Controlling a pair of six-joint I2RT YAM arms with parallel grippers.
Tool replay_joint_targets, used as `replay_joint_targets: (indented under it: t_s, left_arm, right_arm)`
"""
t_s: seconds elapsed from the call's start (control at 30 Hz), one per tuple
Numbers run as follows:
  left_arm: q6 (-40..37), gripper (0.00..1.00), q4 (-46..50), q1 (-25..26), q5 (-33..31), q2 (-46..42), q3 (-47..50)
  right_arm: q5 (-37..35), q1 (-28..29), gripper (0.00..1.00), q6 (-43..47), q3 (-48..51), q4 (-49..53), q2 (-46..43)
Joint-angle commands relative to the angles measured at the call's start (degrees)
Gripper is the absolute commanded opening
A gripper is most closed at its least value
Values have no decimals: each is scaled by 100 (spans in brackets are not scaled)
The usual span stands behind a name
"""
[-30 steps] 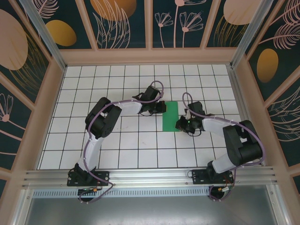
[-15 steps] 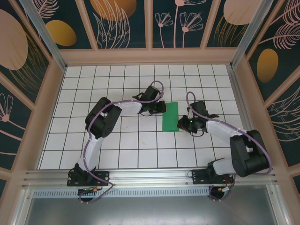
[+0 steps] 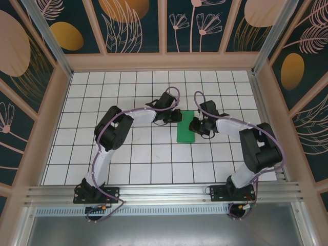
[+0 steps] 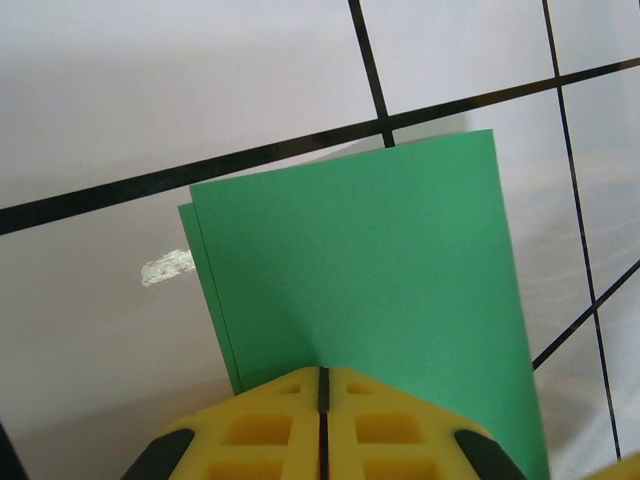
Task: Fold a paper plane with a square sheet of paper (pick it up from the middle)
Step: Move the square sheet of paper to the center of the table.
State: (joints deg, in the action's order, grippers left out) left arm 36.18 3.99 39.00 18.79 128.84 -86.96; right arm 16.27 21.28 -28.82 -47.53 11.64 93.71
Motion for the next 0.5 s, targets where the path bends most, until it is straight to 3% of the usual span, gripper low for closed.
replay_joint_targets:
  t_s: [0.0,0.1,0.37,0.47]
  left_arm:
    - [-142,12,595,-87,-358,108,-38]
    - [-140,16,499,-95,-332,-166,-56]
    - [133,42,-242,-396,-189,-979,623]
    - [392,43,-691,-545,99,-1136,1070]
  right_arm:
    - [-45,83,17,113,-181,-182,221]
    - [54,161,17,88,-198,-246,344]
    - [384,476,18,86,-341,-537,638]
    - [523,575,17,132,-459,-648,814]
